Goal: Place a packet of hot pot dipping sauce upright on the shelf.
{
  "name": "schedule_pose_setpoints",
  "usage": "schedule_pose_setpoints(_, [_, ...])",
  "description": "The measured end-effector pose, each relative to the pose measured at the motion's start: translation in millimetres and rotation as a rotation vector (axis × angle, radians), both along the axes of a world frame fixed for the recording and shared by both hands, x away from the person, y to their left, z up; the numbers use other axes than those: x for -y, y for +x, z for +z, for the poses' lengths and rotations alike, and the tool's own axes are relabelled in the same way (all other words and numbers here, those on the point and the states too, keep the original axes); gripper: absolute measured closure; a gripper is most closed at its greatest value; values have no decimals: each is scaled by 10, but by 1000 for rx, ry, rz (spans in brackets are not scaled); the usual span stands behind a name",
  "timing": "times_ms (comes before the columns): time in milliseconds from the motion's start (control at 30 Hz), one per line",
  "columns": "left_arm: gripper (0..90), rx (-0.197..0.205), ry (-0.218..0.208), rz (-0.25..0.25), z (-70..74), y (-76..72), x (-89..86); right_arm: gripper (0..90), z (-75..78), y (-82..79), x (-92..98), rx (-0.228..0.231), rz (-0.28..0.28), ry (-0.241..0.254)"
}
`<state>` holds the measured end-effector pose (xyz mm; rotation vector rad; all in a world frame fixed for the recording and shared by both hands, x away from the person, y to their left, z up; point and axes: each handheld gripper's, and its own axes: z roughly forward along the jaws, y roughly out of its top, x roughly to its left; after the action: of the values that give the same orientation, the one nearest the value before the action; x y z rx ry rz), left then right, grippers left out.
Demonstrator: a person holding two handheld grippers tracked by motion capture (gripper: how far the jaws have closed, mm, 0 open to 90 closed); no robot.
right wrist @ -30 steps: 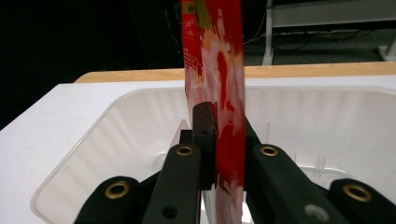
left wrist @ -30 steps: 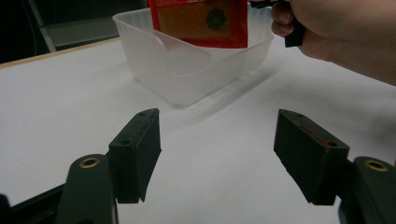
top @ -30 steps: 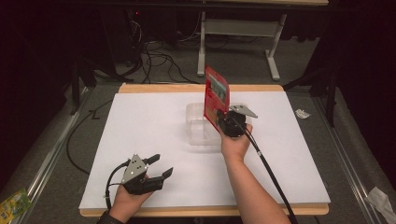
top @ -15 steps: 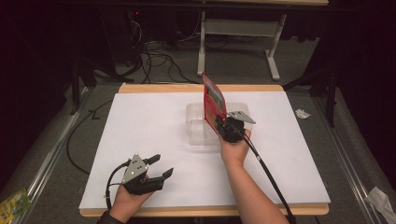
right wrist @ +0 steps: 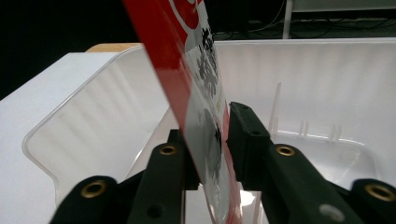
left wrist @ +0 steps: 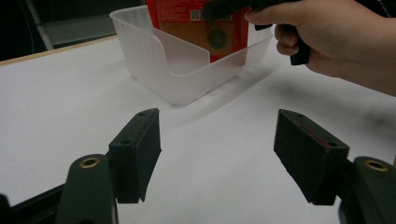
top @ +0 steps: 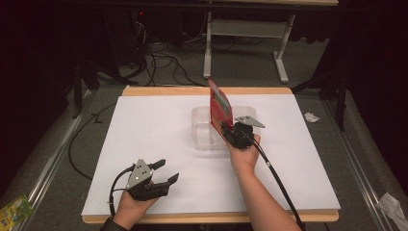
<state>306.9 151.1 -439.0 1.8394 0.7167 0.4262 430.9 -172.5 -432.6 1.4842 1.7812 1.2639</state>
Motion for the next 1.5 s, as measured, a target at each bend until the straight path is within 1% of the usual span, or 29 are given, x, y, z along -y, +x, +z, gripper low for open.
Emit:
schedule_pose_setpoints(33, [323,0,-2,0,1,2,-1,710,11,1,5,1,9,-1])
schedule_pose_setpoints(67, [323,0,-2,0,1,2,-1,710,11,1,5,1,9,-1])
schedule_pose_setpoints(100, [323,0,-5,2,1,4,0,685,20,0,10,2,13,2])
schedule_pose_setpoints(133, [324,1,-6,3,2,8,2,634,38,-2,19,-1,23,10])
schedule_pose_setpoints(233, [323,-1,1,-1,-2,12,8,578,59,-2,20,-8,38,5])
schedule_pose_setpoints(267, [323,-1,1,-1,-2,12,8,578,59,-2,20,-8,38,5])
schedule_pose_setpoints(300, [323,-2,-1,-2,-2,14,9,539,85,-3,25,2,53,-3])
schedule_pose_setpoints(400, [323,-1,1,-2,-4,14,17,494,117,-6,23,2,65,-7])
schedule_pose_setpoints(467, [323,-1,6,-6,-8,16,20,468,140,-2,21,0,85,-2])
schedule_pose_setpoints(567, [323,-3,0,-5,-5,22,20,405,181,-7,18,10,98,-10])
schedule_pose_setpoints(633, [323,-2,5,-8,-6,20,23,357,212,-18,9,13,105,-29])
schedule_pose_setpoints(700, [323,-1,8,-9,-10,19,27,339,223,-19,4,10,115,-32])
schedule_pose_setpoints(733, [323,-2,8,-10,-9,21,25,297,244,-29,0,15,129,-39])
schedule_pose_setpoints(767, [323,-4,4,-9,-6,24,25,281,248,-31,1,18,133,-41])
schedule_pose_setpoints(833, [323,-2,1,-8,-5,22,27,240,264,-39,2,15,146,-35])
schedule_pose_setpoints(867, [323,-3,7,-12,-9,18,30,221,273,-42,3,2,153,-39])
schedule_pose_setpoints(933, [322,-3,12,-16,-12,20,32,211,282,-50,6,0,158,-38])
schedule_pose_setpoints(1033, [322,-8,1,-15,-7,28,32,185,319,-117,48,12,168,-31])
schedule_pose_setpoints(1133, [322,-6,15,-19,-23,27,46,176,341,-192,85,19,178,-28])
schedule_pose_setpoints(1167, [321,-6,15,-19,-23,27,46,176,341,-192,85,19,178,-28])
schedule_pose_setpoints(1200, [321,-8,13,-20,-21,32,42,173,362,-274,131,26,190,-32])
schedule_pose_setpoints(1267, [321,-8,7,-15,-19,33,40,168,376,-365,186,28,201,-36])
schedule_pose_setpoints(1300, [321,-8,7,-15,-19,33,40,168,376,-365,186,28,201,-36])
schedule_pose_setpoints(1333, [321,-10,12,-16,-26,30,41,167,383,-415,223,29,207,-33])
schedule_pose_setpoints(1367, [321,-11,18,-19,-34,30,41,155,391,-514,311,35,220,-36])
schedule_pose_setpoints(1400, [320,-11,18,-19,-34,30,41,155,391,-514,311,35,220,-36])
schedule_pose_setpoints(1433, [320,-15,10,-17,-28,37,34,152,395,-622,417,41,231,-42])
schedule_pose_setpoints(1467, [320,-13,3,-11,-24,43,32,151,394,-664,462,44,233,-48])
schedule_pose_setpoints(1500, [320,-13,3,-11,-24,43,32,151,394,-664,462,44,233,-48])
